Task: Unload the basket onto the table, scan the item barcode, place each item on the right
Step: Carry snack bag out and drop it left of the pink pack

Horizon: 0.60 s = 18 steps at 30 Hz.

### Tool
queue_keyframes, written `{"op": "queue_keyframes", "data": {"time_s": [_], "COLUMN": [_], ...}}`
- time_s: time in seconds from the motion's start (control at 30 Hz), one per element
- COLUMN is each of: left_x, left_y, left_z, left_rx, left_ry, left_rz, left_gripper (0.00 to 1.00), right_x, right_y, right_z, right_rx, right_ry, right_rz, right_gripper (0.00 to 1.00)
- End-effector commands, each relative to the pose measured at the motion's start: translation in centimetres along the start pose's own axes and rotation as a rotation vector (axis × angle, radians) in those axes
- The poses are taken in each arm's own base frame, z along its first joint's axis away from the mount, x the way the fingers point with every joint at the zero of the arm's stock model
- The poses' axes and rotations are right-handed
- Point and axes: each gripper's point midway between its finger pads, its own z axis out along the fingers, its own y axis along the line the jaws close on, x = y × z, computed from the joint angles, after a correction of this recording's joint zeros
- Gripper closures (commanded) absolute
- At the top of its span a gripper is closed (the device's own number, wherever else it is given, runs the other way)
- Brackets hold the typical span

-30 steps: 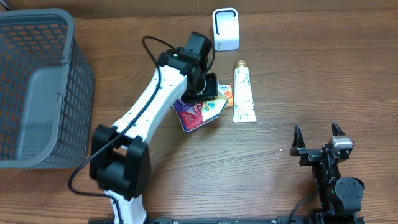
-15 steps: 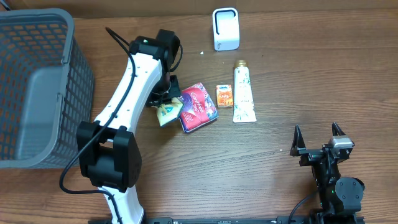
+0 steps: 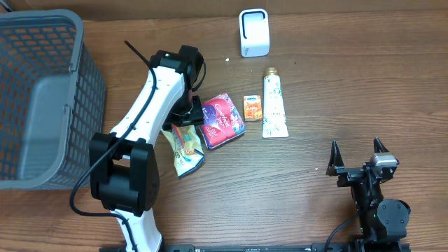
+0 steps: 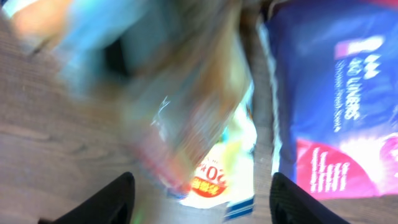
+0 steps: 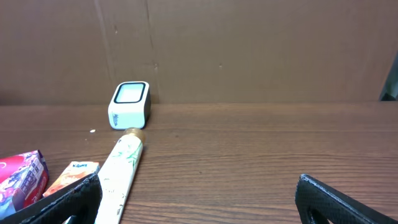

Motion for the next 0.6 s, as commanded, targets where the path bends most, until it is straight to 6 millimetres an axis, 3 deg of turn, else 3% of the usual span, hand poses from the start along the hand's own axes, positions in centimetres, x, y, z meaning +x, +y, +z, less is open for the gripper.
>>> {"op": "queue_keyframes", "data": {"time_s": [0.0,0.07,0.3,0.33,0.37,0.57], "left_x": [-0.7,-1.3,-2.7,-2.6,-2.5,0.3], "left_y": [0.2,0.2,0.6,0.2,0.1,1.3], "left_z": [-3.1,-5.5,-17.6,-19.5,-20.3,-25.0], "left_rx": [0.03,0.049,0.184,0.233,0.254,0.344], "left_ry": [-0.039,-0.075,-0.325,-0.373,-0.394,-0.513], "left_rz": [-0.005,-0.011,-0.018,0.017,0.02,0.065], "left_gripper": [0.36,0.36,0.33,0.04,0.0,0.0], "right_x": [0.2,0.2,0.2,0.2,0.2,0.2], "right_y": [-0.2,-0.2,-0.2,-0.2,-0.2,-0.2], "right_z": [0.0,0.0,0.0,0.0,0.0,0.0], "right_rx": [0.012,0.012,0.012,0.012,0.012,0.012], "right_ry": [-0.004,-0.004,-0.004,-0.004,-0.004,-0.004], "right_rz": [-0.008,-0.008,-0.008,-0.008,-0.008,-0.008], "right_gripper": [0.0,0.0,0.0,0.0,0.0,0.0]}}
